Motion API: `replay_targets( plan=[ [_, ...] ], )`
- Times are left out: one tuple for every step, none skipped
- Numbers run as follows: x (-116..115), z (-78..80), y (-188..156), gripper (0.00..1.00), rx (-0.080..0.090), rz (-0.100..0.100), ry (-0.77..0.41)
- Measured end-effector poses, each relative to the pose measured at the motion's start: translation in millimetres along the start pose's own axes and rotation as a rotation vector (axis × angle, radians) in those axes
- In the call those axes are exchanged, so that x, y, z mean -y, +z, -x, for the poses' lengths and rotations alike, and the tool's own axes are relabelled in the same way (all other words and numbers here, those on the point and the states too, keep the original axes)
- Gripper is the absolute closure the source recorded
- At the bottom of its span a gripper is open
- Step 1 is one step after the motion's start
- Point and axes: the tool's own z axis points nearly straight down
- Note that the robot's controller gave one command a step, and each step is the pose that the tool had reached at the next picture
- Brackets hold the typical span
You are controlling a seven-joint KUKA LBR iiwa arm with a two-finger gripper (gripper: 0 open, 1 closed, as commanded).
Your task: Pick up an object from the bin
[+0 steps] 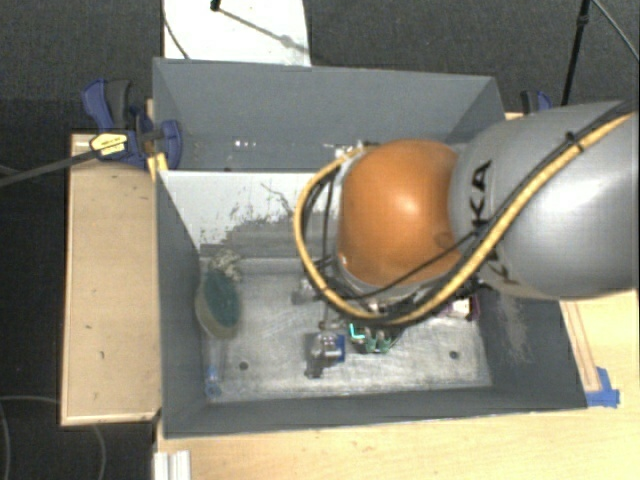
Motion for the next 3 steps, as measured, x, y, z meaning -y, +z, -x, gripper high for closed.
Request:
replay_targets(
  plan=[
    [38,64.7,131,0.0,0.012,0.002,-0.186],
    [84,50.0,129,0.0,0.015,0.002,-0.204],
    [107,46.9,129,0.0,0.015,-0.001,-0.503]
  ],
)
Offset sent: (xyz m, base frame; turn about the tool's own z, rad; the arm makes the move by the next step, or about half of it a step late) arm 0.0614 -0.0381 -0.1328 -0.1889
